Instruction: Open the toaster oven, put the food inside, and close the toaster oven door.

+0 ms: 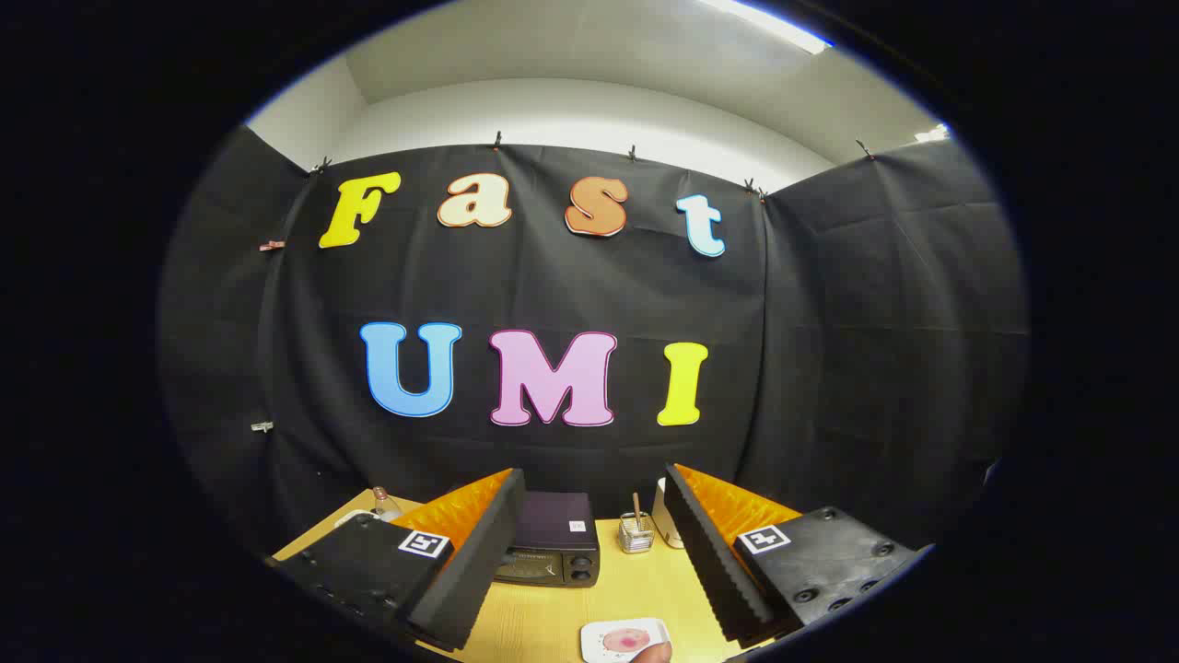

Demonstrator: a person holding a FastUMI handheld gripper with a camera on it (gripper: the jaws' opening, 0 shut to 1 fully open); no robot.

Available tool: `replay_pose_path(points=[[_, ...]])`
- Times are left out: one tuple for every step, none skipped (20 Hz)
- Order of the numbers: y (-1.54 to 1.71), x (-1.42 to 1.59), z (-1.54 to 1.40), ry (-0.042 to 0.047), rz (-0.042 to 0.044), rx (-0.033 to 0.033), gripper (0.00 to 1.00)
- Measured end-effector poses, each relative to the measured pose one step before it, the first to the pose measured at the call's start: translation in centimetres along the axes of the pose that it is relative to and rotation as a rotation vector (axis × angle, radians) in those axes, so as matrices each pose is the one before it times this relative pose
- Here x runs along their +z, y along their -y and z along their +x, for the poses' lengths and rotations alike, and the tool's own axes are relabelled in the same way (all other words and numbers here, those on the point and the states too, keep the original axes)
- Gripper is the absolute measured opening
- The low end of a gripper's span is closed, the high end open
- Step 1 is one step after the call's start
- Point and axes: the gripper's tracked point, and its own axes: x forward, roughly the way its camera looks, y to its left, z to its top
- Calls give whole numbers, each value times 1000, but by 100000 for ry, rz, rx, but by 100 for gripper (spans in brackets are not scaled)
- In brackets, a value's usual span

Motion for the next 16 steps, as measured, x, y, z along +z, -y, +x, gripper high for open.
replay_pose_path(points=[[-77, 4, 44, 1, 120, 91, 97], [56, 23, -14, -92, 111, -78, 97], [57, -17, -48, 1, -2, -148, 97], [12, 63, -11, -5, -12, 73, 97], [-164, -47, -35, -200, 268, 669, 97], [-121, 4, -44, 14, 346, 393, 97], [172, 37, 52, 218, -60, -270, 97], [138, -7, -15, 101, -401, -319, 97], [17, -61, -18, -26, -397, -141, 97], [77, -76, -15, -115, -212, -272, 97], [43, 16, 11, 4, 20, -27, 97], [8, 15, 0, 79, 117, -4, 97], [-81, 7, -49, -125, 101, 186, 97], [30, 31, -28, 30, 114, 70, 97], [-57, -11, -23, 32, 7, 52, 97], [-58, 58, -41, 98, -43, -3, 97]])
